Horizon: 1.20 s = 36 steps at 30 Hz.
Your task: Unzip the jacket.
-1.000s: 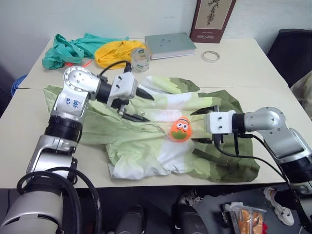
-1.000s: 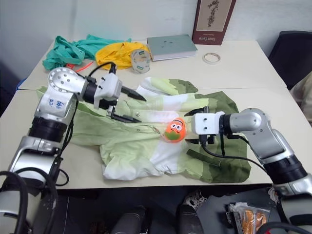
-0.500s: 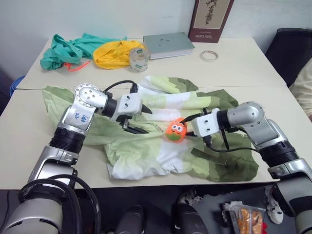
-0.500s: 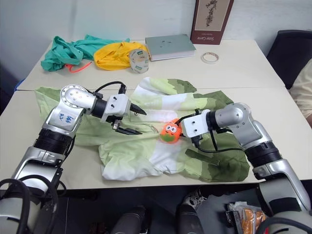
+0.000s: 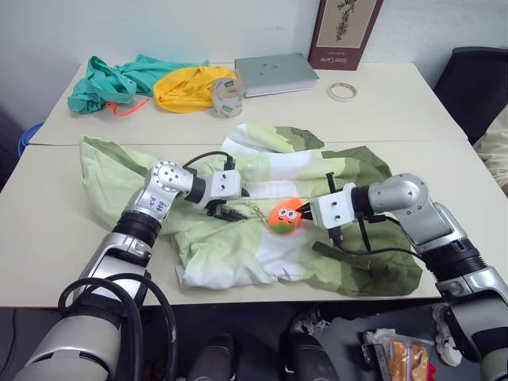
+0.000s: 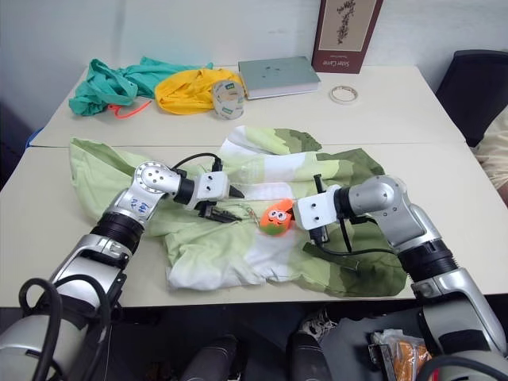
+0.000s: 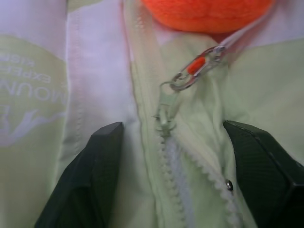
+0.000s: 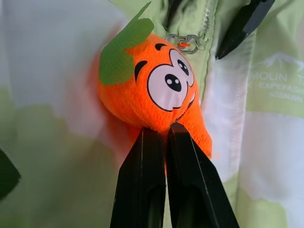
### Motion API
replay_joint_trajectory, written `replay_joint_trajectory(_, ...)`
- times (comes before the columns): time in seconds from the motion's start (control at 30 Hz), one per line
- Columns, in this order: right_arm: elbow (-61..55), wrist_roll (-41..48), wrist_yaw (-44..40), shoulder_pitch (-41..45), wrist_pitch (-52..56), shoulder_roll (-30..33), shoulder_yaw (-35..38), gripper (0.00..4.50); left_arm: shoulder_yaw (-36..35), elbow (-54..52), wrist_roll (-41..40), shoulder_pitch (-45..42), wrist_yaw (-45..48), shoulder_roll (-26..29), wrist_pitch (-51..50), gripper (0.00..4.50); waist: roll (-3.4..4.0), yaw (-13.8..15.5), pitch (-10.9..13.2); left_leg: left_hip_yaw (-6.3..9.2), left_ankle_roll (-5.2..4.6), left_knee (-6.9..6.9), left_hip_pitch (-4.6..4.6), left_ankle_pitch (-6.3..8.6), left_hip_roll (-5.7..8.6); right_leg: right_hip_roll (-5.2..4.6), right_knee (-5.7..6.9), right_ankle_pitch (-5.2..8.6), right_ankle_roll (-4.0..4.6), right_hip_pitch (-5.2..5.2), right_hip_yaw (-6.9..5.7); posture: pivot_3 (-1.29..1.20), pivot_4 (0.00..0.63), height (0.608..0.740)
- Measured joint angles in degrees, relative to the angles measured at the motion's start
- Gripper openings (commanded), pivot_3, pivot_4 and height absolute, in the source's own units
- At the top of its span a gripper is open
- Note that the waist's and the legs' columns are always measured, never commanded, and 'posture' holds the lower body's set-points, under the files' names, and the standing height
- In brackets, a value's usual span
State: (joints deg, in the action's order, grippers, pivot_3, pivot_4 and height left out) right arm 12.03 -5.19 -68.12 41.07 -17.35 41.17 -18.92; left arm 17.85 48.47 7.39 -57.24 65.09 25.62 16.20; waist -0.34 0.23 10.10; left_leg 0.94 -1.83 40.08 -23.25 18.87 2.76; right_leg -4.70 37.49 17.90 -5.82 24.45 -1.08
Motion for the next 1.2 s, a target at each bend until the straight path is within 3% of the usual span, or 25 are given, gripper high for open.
replay_joint_trajectory(0.23, -5.6, 1.0, 1.5, -4.2, 4.7, 1.4, 3.5, 0.0, 0.0, 4.1, 0.1, -0.5, -1.4, -0.5, 4.2, 2.37, 0.0, 0.1, 0.0, -0.01, 0.0, 0.04, 0.06, 0.0, -0.01, -0.01, 0.04, 0.0, 0.0, -0.05, 0.0, 0.0, 0.15, 0.74)
replay_joint_trajectory(0.57, -4.6, 1.0, 9.5, -6.4, 14.9, 4.2, 11.1, 0.0, -1.5, 2.6, -0.6, 2.6, -1.2, 1.0, 5.8, 2.37, 0.04, -0.2, -0.2, -0.04, 0.0, -0.02, 0.14, 0.0, -0.02, -0.01, 0.09, 0.0, 0.0, -0.05, 0.05, 0.0, 0.15, 0.74)
replay_joint_trajectory(0.87, 3.6, 1.0, 14.2, -12.5, 14.6, 12.8, 19.2, 0.0, -2.8, 1.1, -1.3, 5.4, -1.5, 3.3, 5.8, 2.37, 0.32, -0.4, -0.4, -0.3, 0.0, -0.15, 0.42, 0.0, -0.05, 0.05, 0.11, 0.0, 0.0, -0.13, 0.29, 0.0, 0.15, 0.74)
replay_joint_trajectory(1.0, 12.4, 0.4, 19.2, -14.7, 14.3, 18.0, 23.7, 0.0, -3.4, 0.0, -1.6, 6.6, -1.8, 4.0, 5.7, 2.37, 0.47, -0.3, -0.5, -0.5, -0.02, -0.27, 0.59, 0.01, -0.05, 0.05, 0.13, 0.0, 0.0, -0.15, 0.67, 0.0, 0.15, 0.74)
replay_joint_trajectory(1.2, 28.4, 1.2, 24.3, -15.2, 11.3, 27.2, 31.3, 0.0, -3.9, -0.7, -1.6, 8.2, -1.9, 5.0, 5.5, 2.37, 0.71, -0.6, -0.6, -1.3, -0.1, -1.11, 1.74, 0.05, -0.26, 0.25, -0.28, 0.0, 0.0, -0.8, 1.35, 0.0, 0.15, 0.74)
